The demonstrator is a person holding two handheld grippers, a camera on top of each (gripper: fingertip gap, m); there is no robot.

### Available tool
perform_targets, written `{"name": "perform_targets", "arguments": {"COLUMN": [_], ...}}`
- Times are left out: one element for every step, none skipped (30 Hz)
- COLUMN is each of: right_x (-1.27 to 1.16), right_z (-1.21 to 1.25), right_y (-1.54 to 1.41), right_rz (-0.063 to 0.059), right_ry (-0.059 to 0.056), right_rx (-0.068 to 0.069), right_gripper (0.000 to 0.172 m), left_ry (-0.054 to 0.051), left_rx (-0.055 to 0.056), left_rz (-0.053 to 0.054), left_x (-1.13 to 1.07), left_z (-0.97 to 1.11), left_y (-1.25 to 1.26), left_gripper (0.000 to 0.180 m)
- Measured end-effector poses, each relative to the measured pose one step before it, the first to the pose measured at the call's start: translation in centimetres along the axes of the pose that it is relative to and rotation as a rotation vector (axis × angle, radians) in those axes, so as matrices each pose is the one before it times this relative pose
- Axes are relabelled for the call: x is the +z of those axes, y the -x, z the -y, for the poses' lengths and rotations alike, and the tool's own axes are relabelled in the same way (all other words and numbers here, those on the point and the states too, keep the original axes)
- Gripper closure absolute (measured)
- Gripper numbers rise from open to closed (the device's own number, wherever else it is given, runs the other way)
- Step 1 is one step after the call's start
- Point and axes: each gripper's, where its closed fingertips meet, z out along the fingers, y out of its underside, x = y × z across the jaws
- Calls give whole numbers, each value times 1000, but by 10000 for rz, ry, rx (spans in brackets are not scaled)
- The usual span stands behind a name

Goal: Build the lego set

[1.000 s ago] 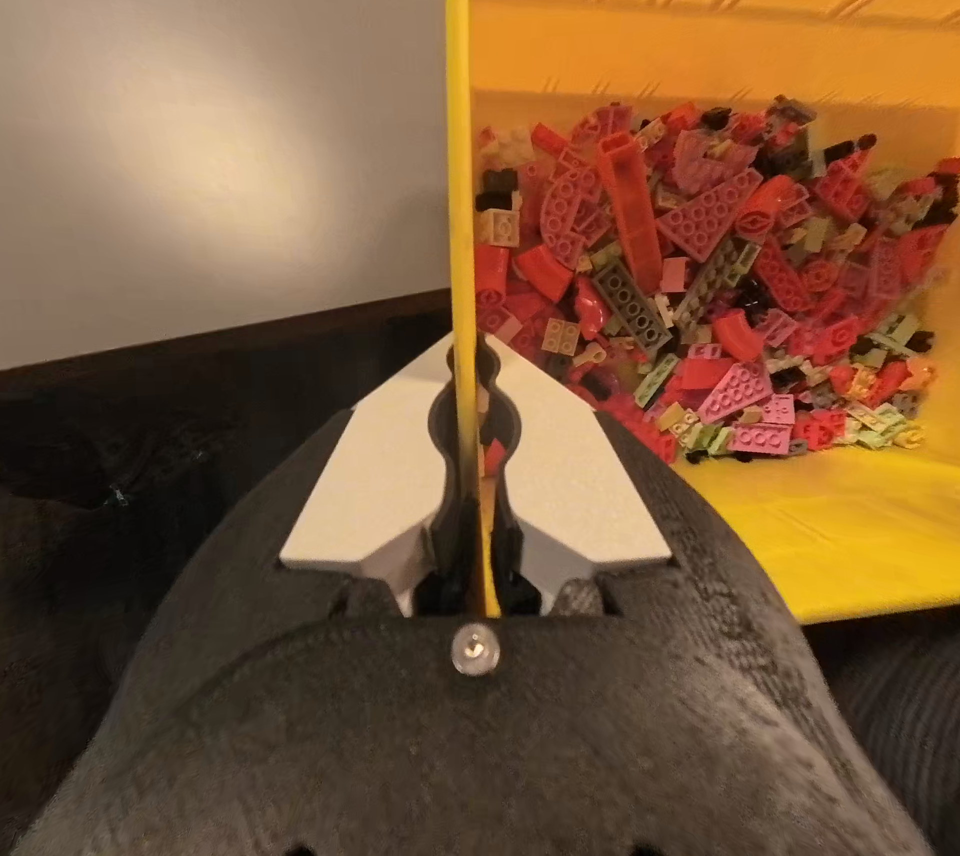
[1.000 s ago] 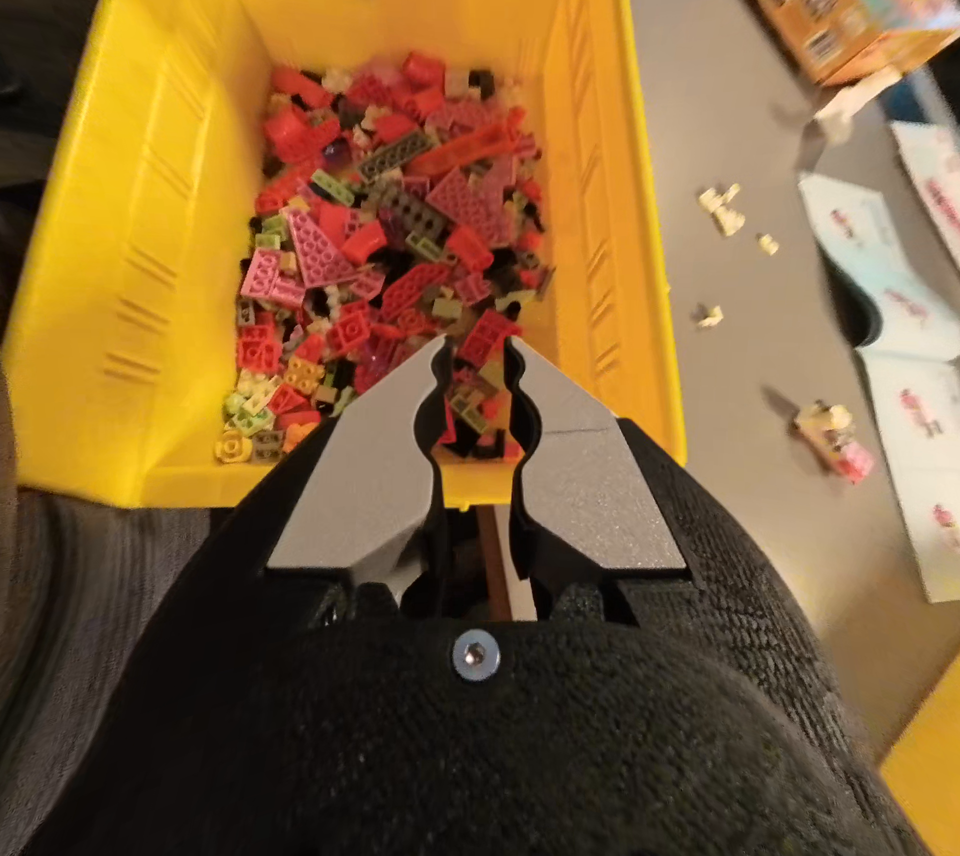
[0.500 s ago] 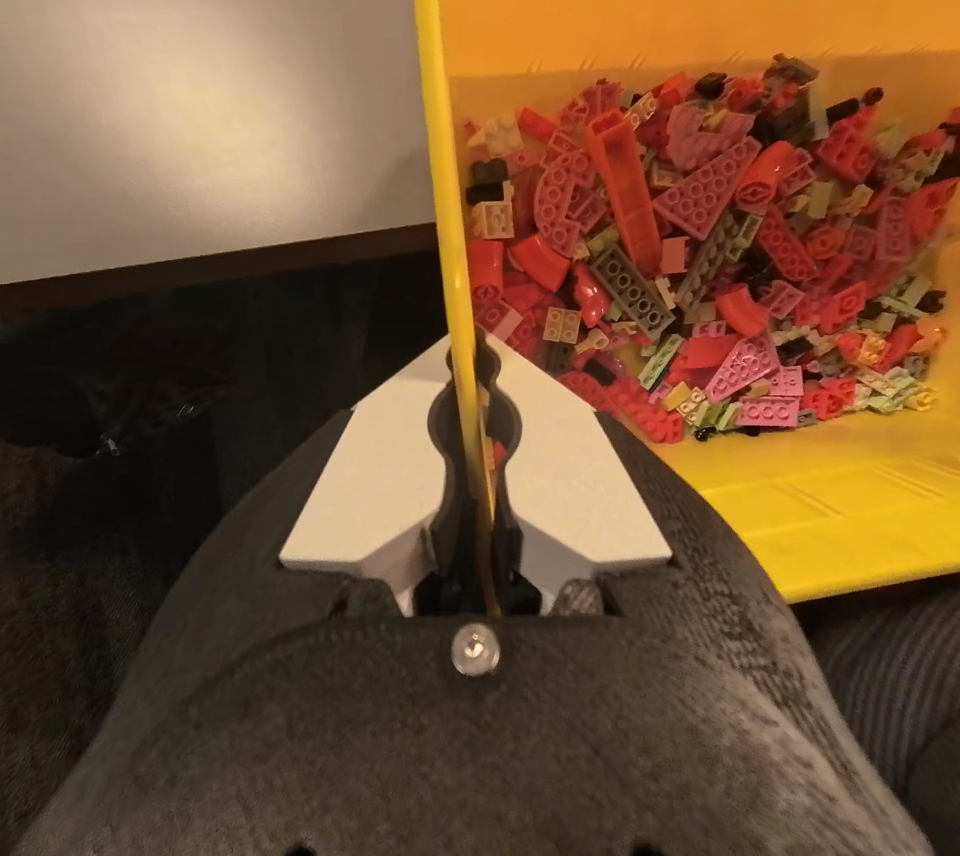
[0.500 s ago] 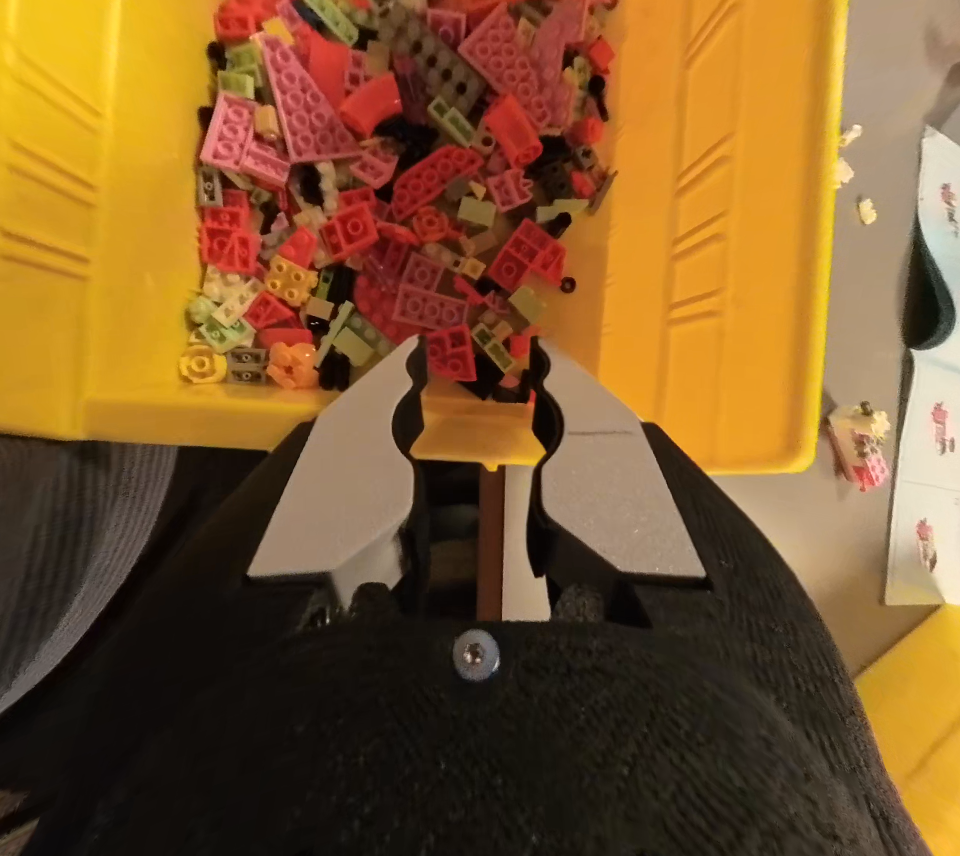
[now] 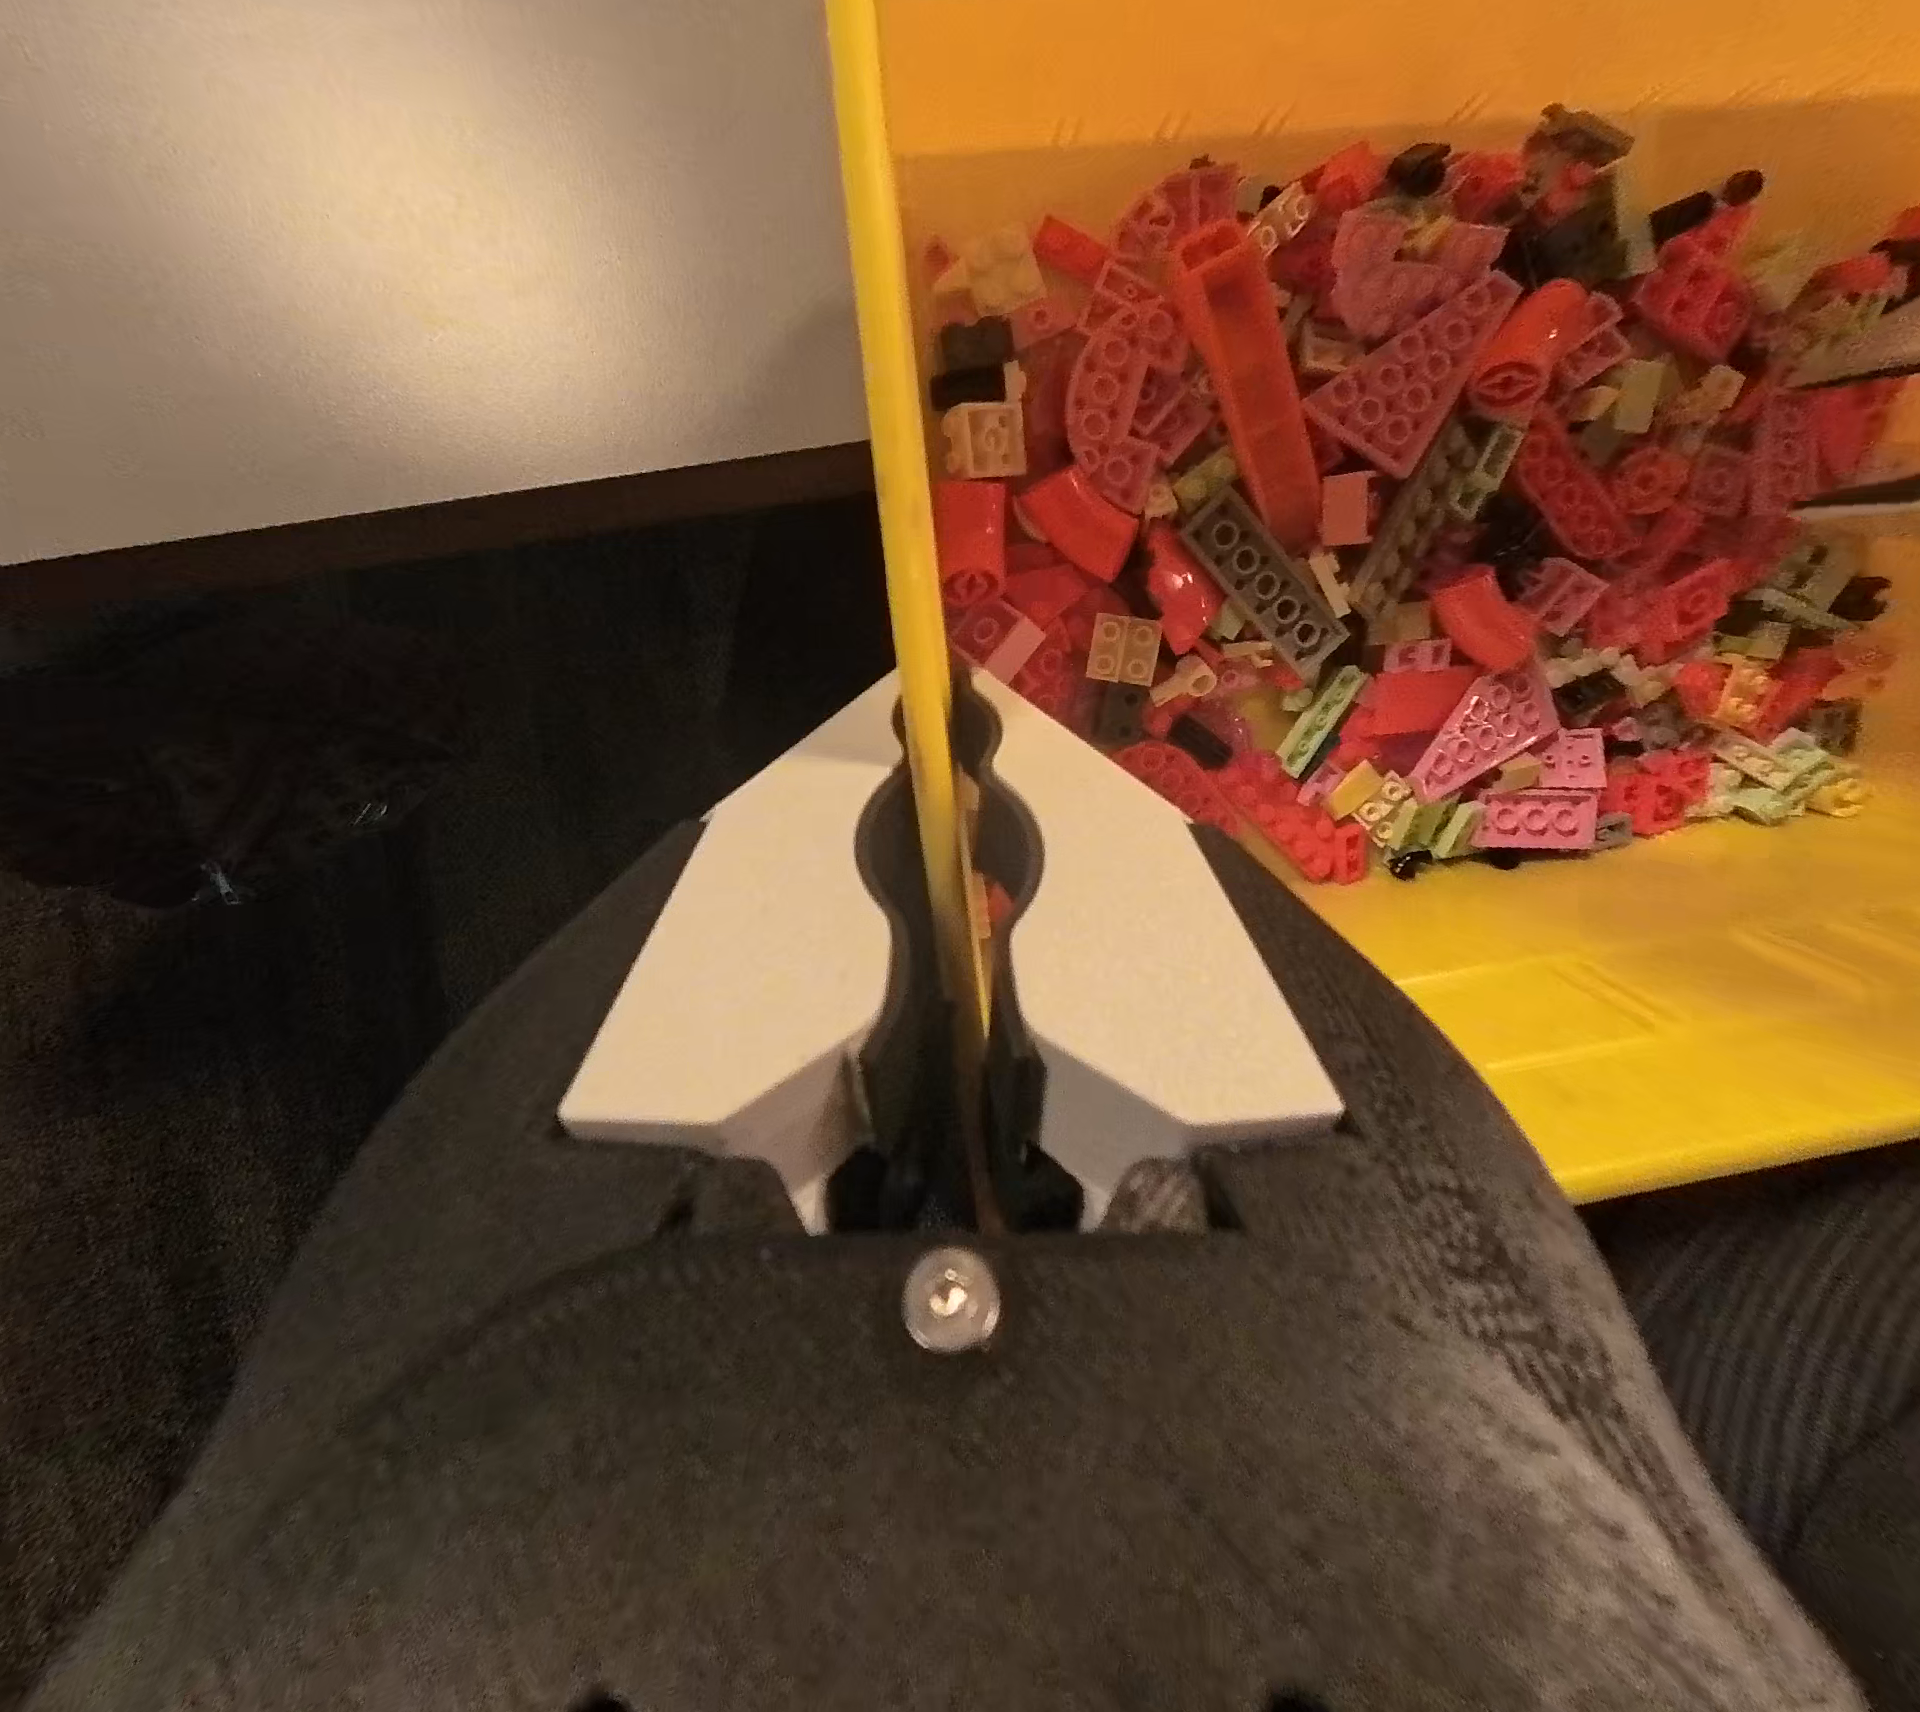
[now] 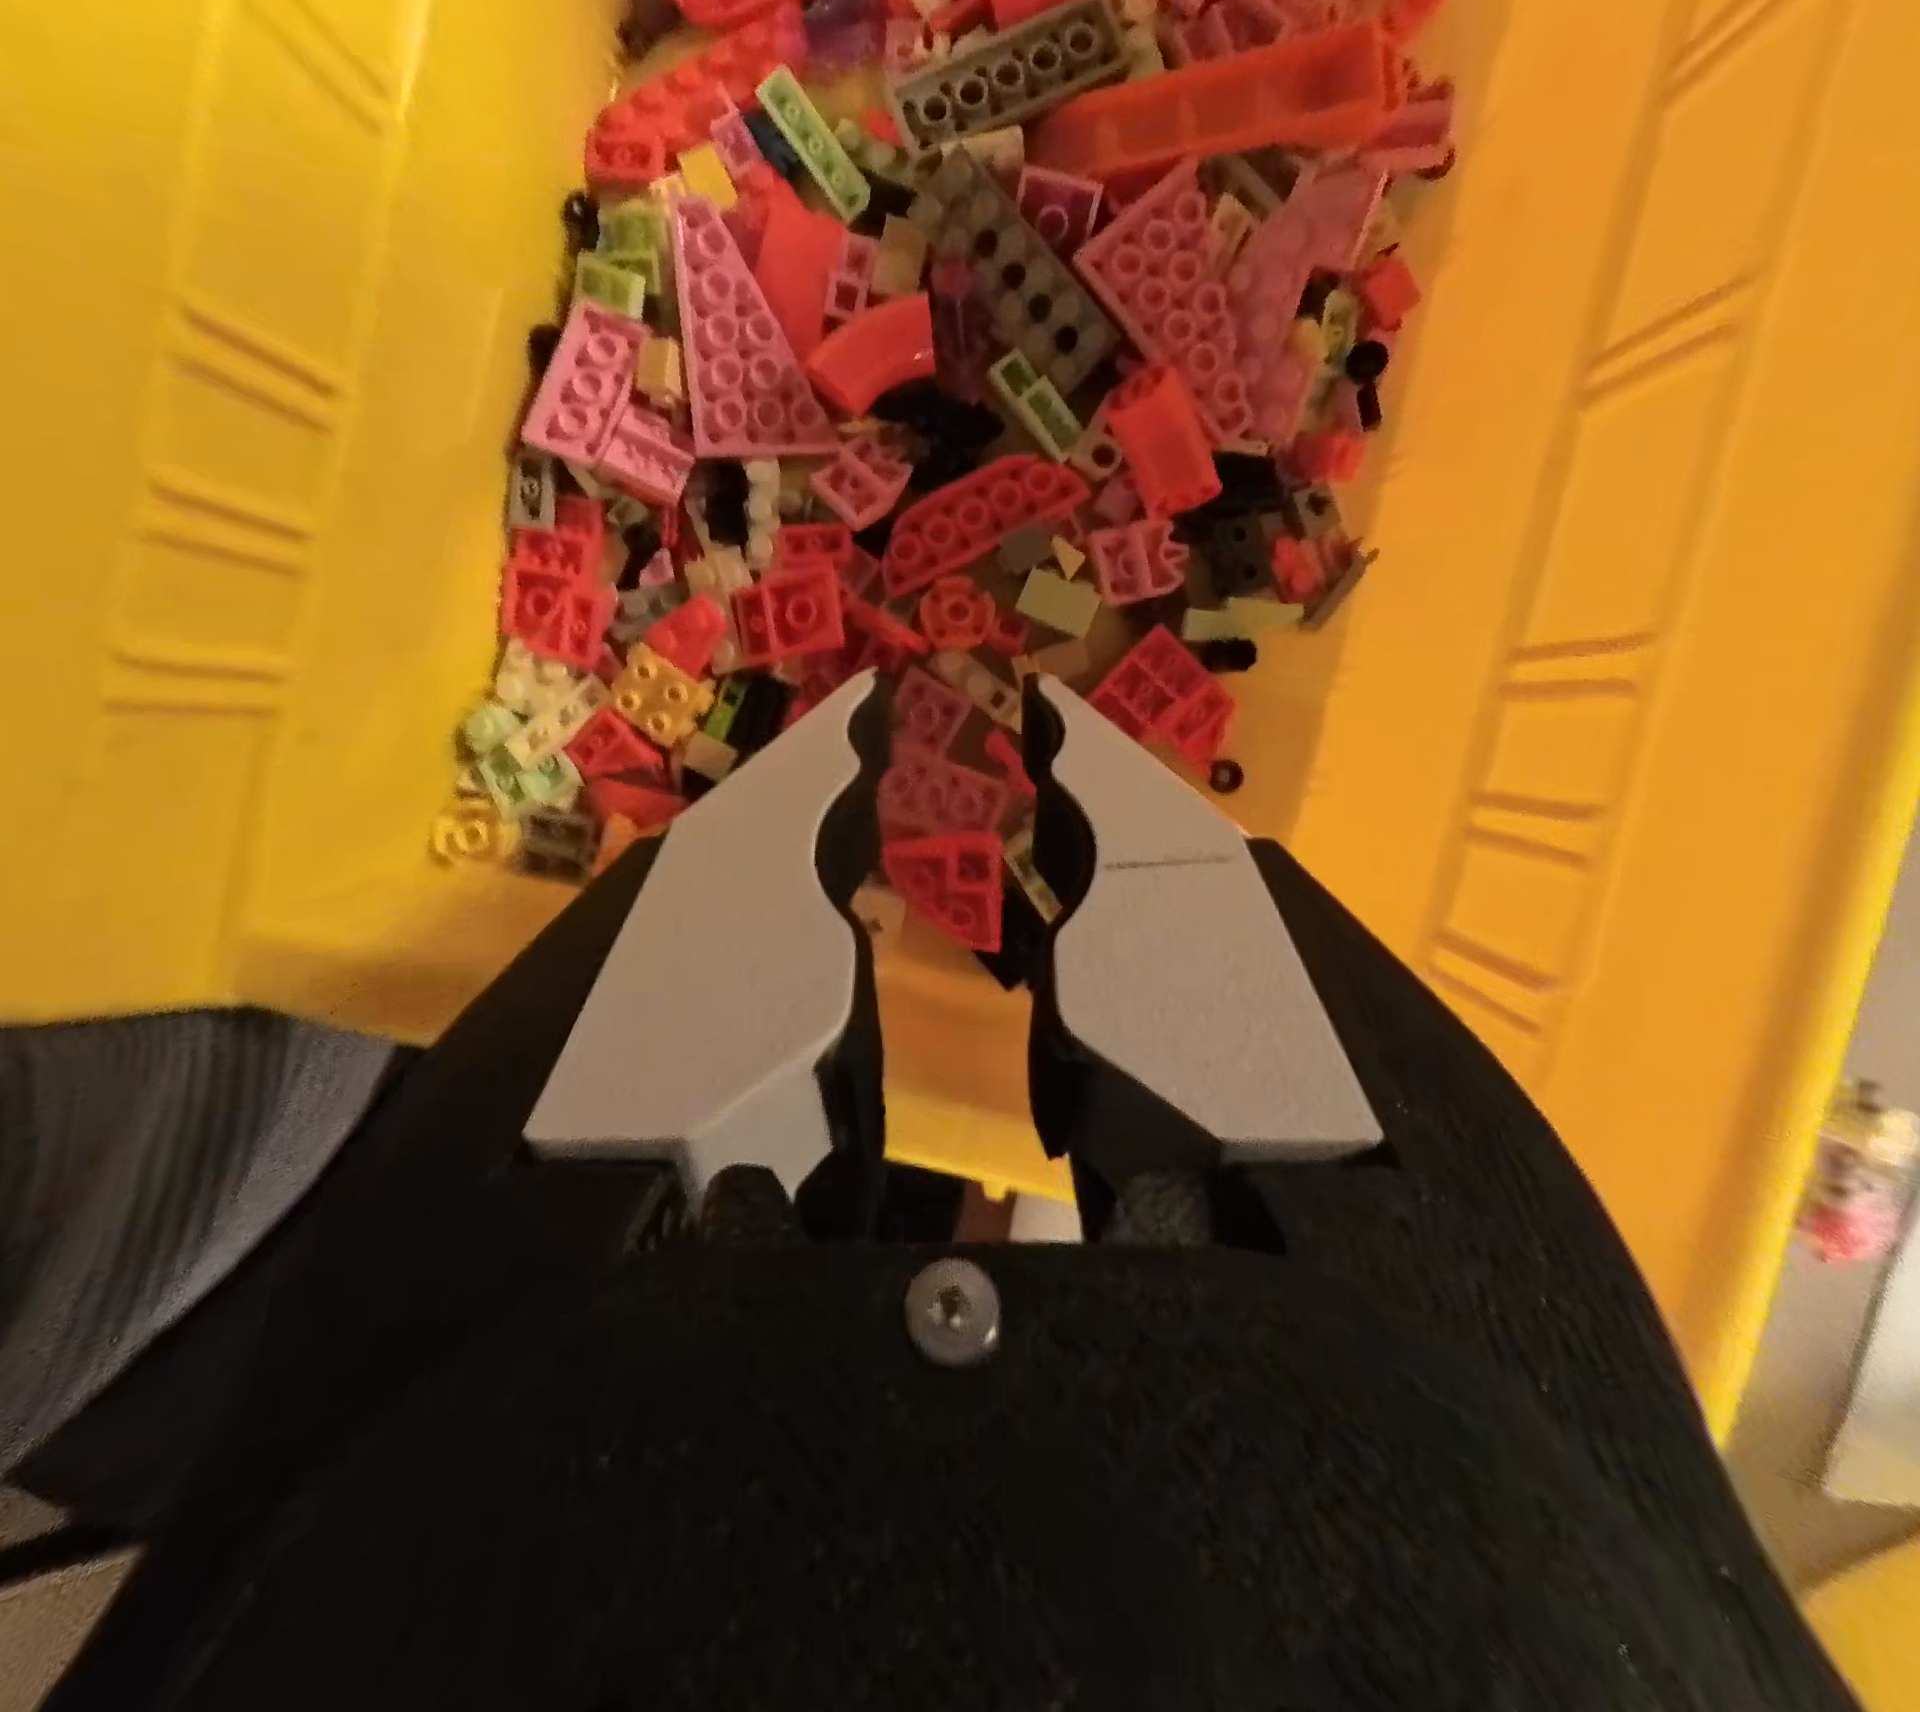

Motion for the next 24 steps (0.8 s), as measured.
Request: {"name": "perform_targets", "arguments": {"right_x": [229,175,130,113,115,112,131,145,154,140,131,89,66,37,12,44,61,77,84,82,34,-29,-151,-265], "right_z": [107,47,17,-72,-103,-84,-97,-170,-213,-172,-110,-55,-13,24,25,30,49,81,131,153,114,103,177,295], "right_y": [-90,-307,-337,-168,-44,-14,-69,-142,-169,-137,-86,-67,-155,-295,-428,-512,-540,-420,-214,-117,-71,13,156,348], "right_rz": [66,-99,-145,-56,-2,-17,-71,-128,-144,-102,-30,-3,-39,-108,-169,-223,-258,-207,-117,-96,-94,-39,81,257], "right_ry": [26,24,14,63,91,77,100,154,171,136,80,33,-1,-8,8,6,-12,-37,-71,-99,-107,-131,-196,-279], "right_rx": [228,103,9,-32,-50,-84,-138,-184,-182,-126,-53,-2,34,102,154,153,152,161,170,152,96,50,77,161], "right_gripper": [148,147,146,147,148,150,153,155,156,159,160,164,168,169,169,169,169,169,169,169,169,169,167,162], "left_ry": [15,9,-4,1,3,5,11,12,14,7,-3,-3,-1,8,18,14,12,10,8,19,4,11,11,6], "left_rx": [9,5,4,3,8,4,4,9,-6,-7,0,3,5,-4,-3,-10,-15,-6,-4,-8,-3,-16,-15,-25], "left_rz": [-3,2,3,-3,-6,-7,1,4,-1,-2,1,6,4,2,3,4,6,4,-2,-13,3,2,3,-9], "left_x": [17,5,53,-13,8,-4,6,-1,-21,-1,56,-16,-11,-8,-19,2,48,-8,4,-16,-50,-28,-8,-25], "left_z": [-15,-36,5,-19,7,-24,-51,-57,-8,24,27,-8,18,0,-20,50,12,-13,-51,-90,-40,-45,19,-38], "left_y": [25,-35,-4,-9,-31,-6,-30,12,-77,-65,-3,-26,1,-21,-27,5,15,16,-19,-108,-29,-17,-7,-25], "left_gripper": [179,179,179,179,179,179,179,179,179,179,179,179,179,179,179,179,179,179,179,179,179,179,179,179]}}
